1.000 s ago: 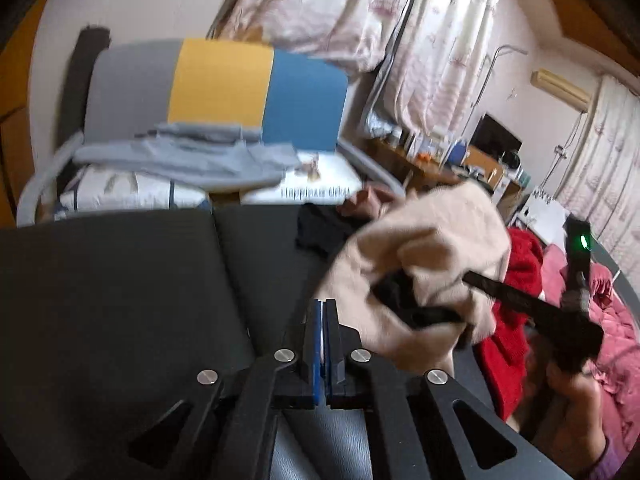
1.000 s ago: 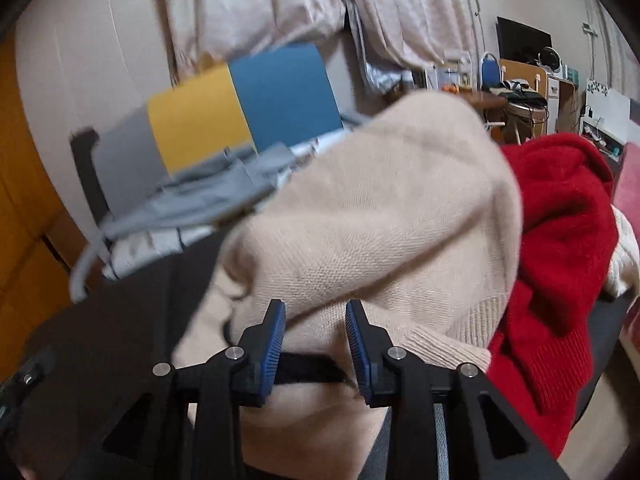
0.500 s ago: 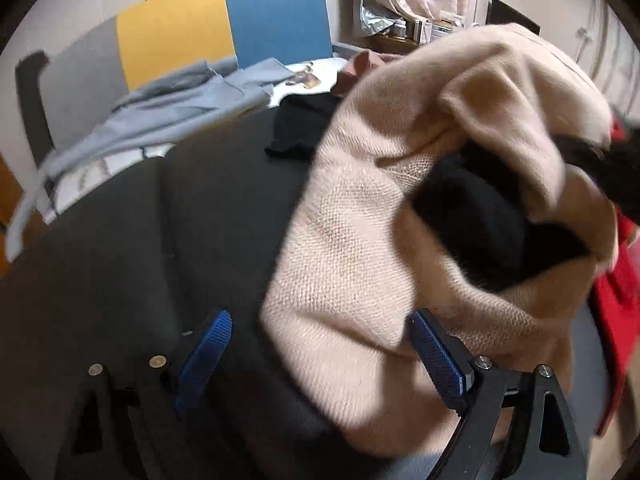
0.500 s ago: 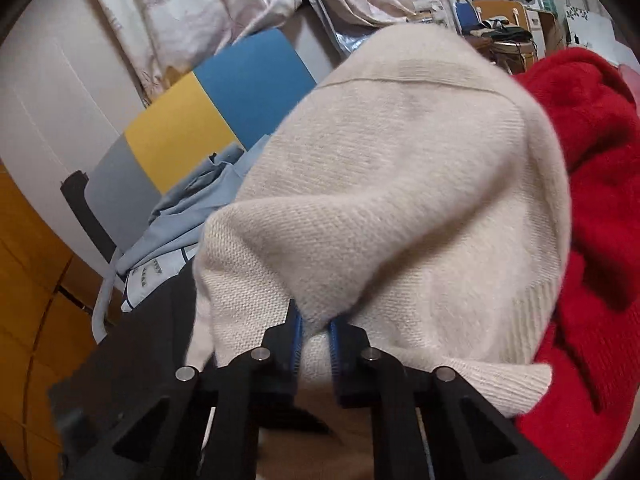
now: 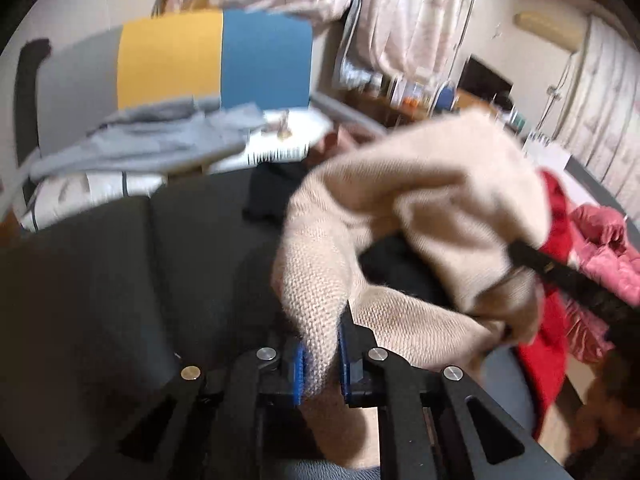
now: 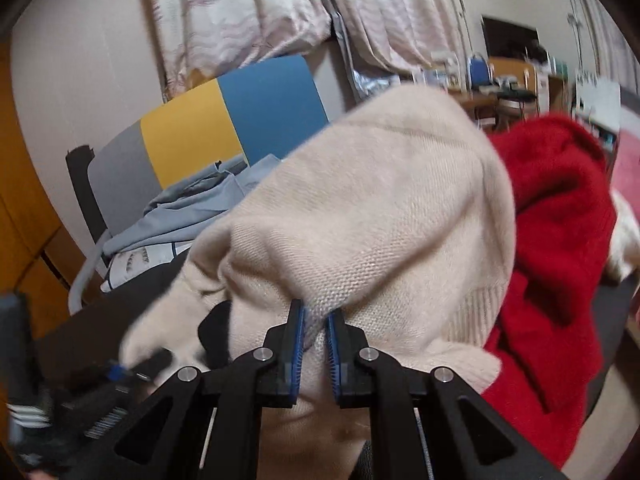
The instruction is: Fold clothes
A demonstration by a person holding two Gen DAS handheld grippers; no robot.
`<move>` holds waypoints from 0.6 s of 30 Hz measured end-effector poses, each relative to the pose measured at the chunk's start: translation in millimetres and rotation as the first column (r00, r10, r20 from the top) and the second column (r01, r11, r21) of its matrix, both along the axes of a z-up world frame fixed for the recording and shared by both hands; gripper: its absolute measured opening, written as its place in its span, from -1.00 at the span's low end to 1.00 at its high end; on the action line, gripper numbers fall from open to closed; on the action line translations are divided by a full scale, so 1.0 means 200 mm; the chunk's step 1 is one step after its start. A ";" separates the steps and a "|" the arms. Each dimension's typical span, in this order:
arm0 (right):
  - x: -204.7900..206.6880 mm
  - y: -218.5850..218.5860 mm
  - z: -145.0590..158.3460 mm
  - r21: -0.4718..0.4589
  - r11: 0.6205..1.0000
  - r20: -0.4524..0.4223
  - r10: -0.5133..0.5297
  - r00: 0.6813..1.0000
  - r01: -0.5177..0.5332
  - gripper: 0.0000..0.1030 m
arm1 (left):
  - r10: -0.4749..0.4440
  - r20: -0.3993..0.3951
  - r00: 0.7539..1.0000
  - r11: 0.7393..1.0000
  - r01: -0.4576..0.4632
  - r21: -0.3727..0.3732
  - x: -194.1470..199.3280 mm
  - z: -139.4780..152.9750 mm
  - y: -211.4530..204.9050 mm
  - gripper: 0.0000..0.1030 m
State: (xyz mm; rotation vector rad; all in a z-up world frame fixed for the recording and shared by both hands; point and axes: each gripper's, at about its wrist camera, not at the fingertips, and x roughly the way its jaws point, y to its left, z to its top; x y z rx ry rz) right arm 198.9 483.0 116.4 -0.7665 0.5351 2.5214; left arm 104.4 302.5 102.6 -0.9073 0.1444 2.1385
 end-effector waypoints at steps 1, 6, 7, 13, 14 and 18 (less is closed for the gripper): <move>0.01 -0.02 0.02 0.019 1.000 -0.005 0.002 1.000 -0.002 -0.81 | 0.004 -0.021 1.000 1.000 -0.003 0.020 0.02 0.06 -0.03 -0.75; 0.03 -0.12 0.13 0.070 0.997 -0.038 0.015 0.999 -0.012 -0.81 | 0.017 -0.074 0.997 0.995 -0.010 0.097 0.04 0.30 -0.16 -0.76; 0.04 -0.13 0.15 0.073 0.997 -0.048 0.018 0.999 -0.014 -0.81 | 0.020 -0.086 0.996 0.994 -0.010 0.112 0.04 0.35 -0.20 -0.77; 0.10 -0.24 0.31 0.073 0.995 -0.118 0.075 0.990 -0.066 -0.83 | 0.069 -0.137 0.988 0.978 -0.040 0.205 -0.01 0.64 -0.40 -0.78; 0.11 -0.27 0.34 0.073 0.994 -0.130 0.090 0.987 -0.081 -0.88 | 0.081 -0.149 0.985 0.975 -0.047 0.219 -0.02 0.68 -0.44 -0.78; 0.13 -0.43 0.43 0.070 0.979 -0.184 0.199 0.963 -0.189 -0.91 | 0.139 -0.175 0.975 0.960 -0.089 0.266 -0.04 0.80 -0.63 -0.78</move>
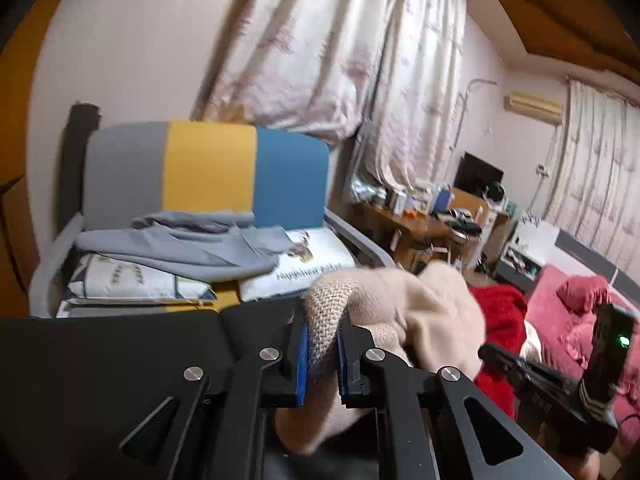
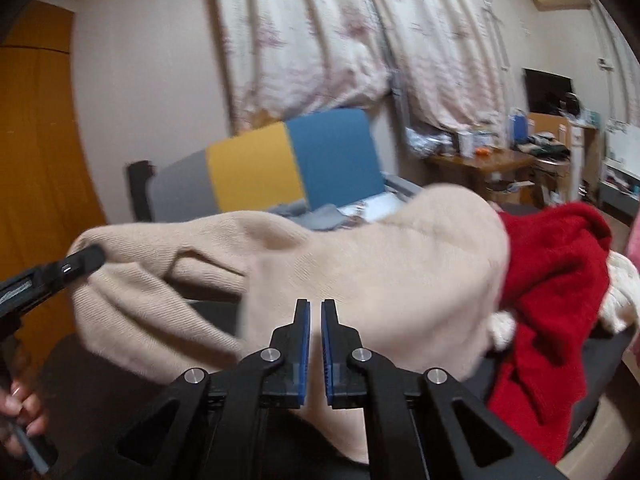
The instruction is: Fold clothes
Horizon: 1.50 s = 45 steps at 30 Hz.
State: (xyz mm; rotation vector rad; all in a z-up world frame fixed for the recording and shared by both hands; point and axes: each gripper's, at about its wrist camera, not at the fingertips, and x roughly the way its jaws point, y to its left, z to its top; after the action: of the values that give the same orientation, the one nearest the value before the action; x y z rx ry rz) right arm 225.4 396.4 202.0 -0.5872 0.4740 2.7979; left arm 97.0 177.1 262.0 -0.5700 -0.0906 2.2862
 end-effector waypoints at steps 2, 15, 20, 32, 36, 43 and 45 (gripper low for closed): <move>0.00 -0.10 0.01 -0.019 0.997 -0.014 0.079 0.997 -0.079 -0.91 | 0.027 -0.001 1.000 0.999 -0.027 0.031 0.00 0.04 -0.11 -0.78; -0.12 -0.70 -0.50 -0.193 0.852 0.180 0.518 0.836 -0.486 -0.56 | 0.458 0.137 0.878 0.887 -0.462 -0.004 -0.21 -0.28 -1.15 -1.00; -0.13 -0.40 -0.58 -0.184 0.949 0.254 0.297 0.921 -0.255 -0.49 | 0.419 0.294 0.859 0.908 -0.396 -0.138 -0.24 -0.68 -1.09 -0.99; -0.27 0.22 -0.63 -0.229 0.968 0.391 -0.007 0.920 0.105 0.06 | 0.284 0.163 0.945 0.806 -0.142 -0.575 -0.33 -1.18 -0.14 0.82; -0.33 0.31 -0.74 -0.223 0.954 0.432 -0.086 0.898 0.199 0.06 | 0.272 -0.024 0.962 0.745 -0.226 -0.628 -0.30 -1.26 -0.08 0.98; -0.43 0.45 -0.88 -0.312 0.914 0.429 -0.109 0.897 0.260 -0.18 | 0.318 0.259 0.912 0.865 -0.168 -0.473 -0.37 -1.29 -0.26 0.62; -0.41 0.48 -0.89 -0.382 0.895 0.377 -0.075 0.923 0.229 -0.73 | 0.254 0.233 0.939 0.878 -0.122 -0.463 -0.29 -1.25 -0.23 -0.33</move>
State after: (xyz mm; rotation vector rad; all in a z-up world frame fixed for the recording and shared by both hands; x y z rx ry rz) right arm 142.9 492.9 24.9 -1.0678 1.0039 2.3656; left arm 39.5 131.6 11.5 -1.1803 0.2541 2.4081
